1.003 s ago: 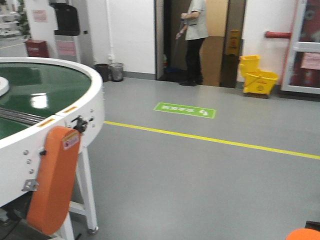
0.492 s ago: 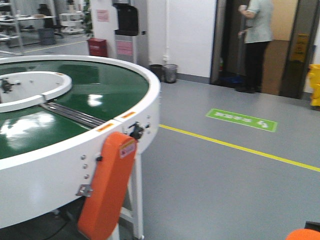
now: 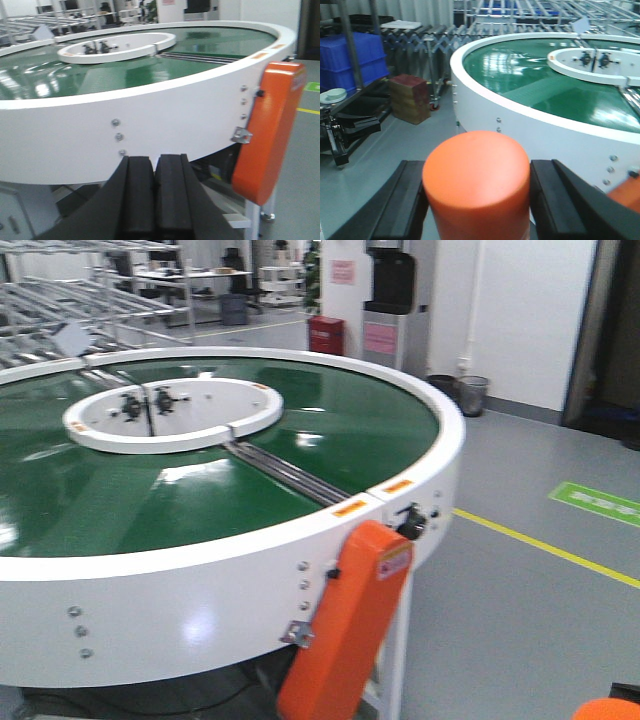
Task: Grab orange capacitor from left shelf to right conveyor
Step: 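Drive the base to the round green conveyor holding the cylinder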
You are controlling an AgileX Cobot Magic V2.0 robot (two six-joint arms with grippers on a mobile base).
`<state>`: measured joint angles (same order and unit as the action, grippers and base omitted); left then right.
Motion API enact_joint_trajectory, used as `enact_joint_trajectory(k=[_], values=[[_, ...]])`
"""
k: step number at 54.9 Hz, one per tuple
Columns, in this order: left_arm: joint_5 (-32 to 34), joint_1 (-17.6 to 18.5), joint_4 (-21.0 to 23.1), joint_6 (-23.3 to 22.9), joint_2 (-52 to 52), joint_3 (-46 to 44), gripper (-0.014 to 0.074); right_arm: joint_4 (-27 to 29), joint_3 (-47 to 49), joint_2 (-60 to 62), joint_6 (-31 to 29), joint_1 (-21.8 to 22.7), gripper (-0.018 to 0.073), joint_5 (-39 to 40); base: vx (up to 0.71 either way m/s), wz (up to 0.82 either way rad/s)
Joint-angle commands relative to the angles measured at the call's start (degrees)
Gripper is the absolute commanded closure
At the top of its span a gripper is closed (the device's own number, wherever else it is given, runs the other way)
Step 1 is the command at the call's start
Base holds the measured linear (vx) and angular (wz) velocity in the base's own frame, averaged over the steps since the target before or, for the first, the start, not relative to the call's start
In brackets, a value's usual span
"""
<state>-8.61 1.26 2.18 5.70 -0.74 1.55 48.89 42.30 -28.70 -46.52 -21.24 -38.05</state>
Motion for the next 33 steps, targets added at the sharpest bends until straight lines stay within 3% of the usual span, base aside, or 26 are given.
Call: enact_joint_trajectory(k=[1, 17, 33], values=[[4.7, 0.3, 0.2, -0.1, -0.7, 1.9, 0.0602, 2.1, 1.6, -0.3, -0.6, 0.0, 0.0232, 3.6, 0.13, 0.49], [4.7, 0.3, 0.2, -0.1, -0.7, 1.9, 0.0602, 2.1, 1.6, -0.3, -0.6, 0.0, 0.0232, 3.6, 0.13, 0.44], [4.7, 0.3, 0.2, -0.1, -0.7, 1.9, 0.0602, 2.1, 1.6, -0.3, -0.6, 0.0, 0.0232, 3.6, 0.14, 0.21]])
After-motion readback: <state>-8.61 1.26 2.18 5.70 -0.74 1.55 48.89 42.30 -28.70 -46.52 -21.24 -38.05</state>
